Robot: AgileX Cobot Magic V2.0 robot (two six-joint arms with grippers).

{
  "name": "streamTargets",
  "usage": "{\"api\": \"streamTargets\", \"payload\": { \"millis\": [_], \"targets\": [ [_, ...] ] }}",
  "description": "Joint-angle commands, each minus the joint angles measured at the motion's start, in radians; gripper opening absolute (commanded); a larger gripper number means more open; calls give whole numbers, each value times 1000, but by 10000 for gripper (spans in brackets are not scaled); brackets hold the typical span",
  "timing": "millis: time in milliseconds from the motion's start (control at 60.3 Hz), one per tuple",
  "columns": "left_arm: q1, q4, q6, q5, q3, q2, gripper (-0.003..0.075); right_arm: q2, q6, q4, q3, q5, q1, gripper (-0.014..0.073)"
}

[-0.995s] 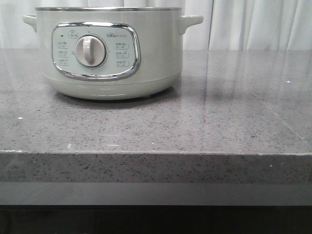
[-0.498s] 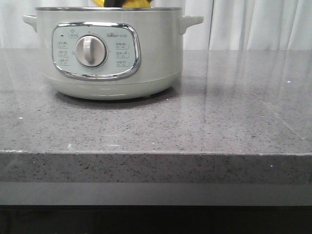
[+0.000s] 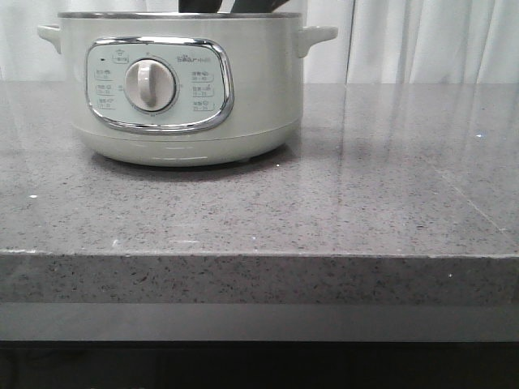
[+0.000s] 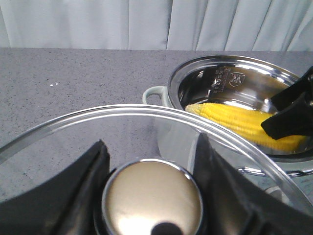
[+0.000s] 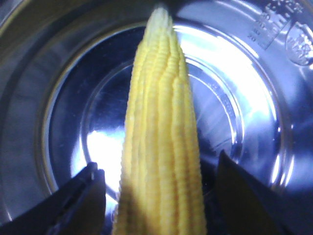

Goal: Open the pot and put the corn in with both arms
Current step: 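Carry the corn over the open pot and release it inside, then lower the held glass lid back onto the pot with the left gripper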

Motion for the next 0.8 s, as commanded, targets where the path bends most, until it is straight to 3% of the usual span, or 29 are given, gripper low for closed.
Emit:
{"api": "streamTargets", "payload": {
  "millis": [0, 199, 332, 780],
  "targets": [
    [0, -19, -10, -135, -35, -12, 242, -70, -10, 10, -38, -72, -5, 510],
    [0, -19, -10, -135, -35, -12, 242, -155, 48, 24, -17, -73, -6, 510],
    [0, -19, -10, -135, -35, -12, 242, -258, 57, 25, 85, -139, -6, 510],
    [0, -19, -10, -135, -35, -12, 242, -727, 48, 25, 699, -460, -6, 510]
  ]
}}
